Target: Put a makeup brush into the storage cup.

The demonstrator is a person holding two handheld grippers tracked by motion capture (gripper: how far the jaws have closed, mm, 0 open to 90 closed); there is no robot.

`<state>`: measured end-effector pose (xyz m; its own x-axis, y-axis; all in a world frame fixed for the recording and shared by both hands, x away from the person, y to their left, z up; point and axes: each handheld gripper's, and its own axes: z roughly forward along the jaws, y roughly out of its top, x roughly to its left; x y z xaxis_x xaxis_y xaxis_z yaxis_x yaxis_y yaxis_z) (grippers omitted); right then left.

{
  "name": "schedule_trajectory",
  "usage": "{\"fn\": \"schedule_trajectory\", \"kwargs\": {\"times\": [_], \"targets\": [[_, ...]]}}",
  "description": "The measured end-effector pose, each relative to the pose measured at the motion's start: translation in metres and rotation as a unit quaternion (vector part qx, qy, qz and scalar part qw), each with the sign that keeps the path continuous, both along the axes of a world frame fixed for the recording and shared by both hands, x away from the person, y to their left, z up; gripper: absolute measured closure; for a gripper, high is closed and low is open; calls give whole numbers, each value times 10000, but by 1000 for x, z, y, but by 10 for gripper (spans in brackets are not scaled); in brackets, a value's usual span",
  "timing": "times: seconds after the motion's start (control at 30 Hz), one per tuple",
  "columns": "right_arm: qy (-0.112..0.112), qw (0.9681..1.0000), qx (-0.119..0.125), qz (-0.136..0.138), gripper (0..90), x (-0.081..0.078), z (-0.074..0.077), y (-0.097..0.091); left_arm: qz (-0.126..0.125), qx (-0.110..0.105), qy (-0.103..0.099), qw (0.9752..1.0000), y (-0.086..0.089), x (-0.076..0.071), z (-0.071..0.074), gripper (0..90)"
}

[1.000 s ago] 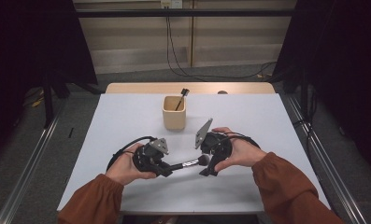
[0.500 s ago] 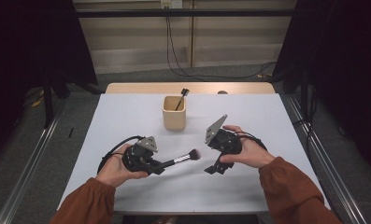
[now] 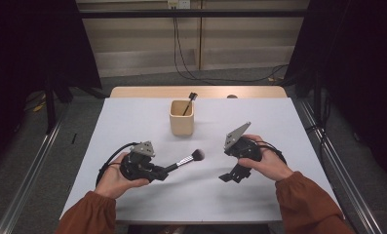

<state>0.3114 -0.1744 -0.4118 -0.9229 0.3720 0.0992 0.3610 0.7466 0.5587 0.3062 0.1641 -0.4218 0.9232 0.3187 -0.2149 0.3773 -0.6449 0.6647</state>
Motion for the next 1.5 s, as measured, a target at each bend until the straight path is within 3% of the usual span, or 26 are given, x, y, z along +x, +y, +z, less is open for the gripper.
{"fn": "schedule_trajectory", "kwargs": {"times": [0.3,0.43,0.67,0.73,1.03,1.27,1.5], "targets": [[18,9991,368,-196,32,-6,-2,-8,153,-393,-167,9990,4,-3,-4,744],[-71,9981,517,-315,33,-9,-3,-11,330,-626,-210,9973,9,-3,-5,744],[-315,9942,873,-550,30,-13,-5,-14,465,-964,-278,9939,5,-8,0,744],[-266,9932,990,-544,31,-15,-7,-14,438,-1129,-358,9920,2,-11,1,744],[-348,9856,1482,-741,31,-19,-12,-15,372,-1460,-536,9871,-4,-12,-1,743],[-337,9811,1675,-908,40,-22,-15,-14,459,-1610,-626,9839,-5,-12,-4,743],[-412,9793,1656,-1091,45,-23,-18,-11,525,-1768,-758,9799,-2,-11,-3,743]]}}
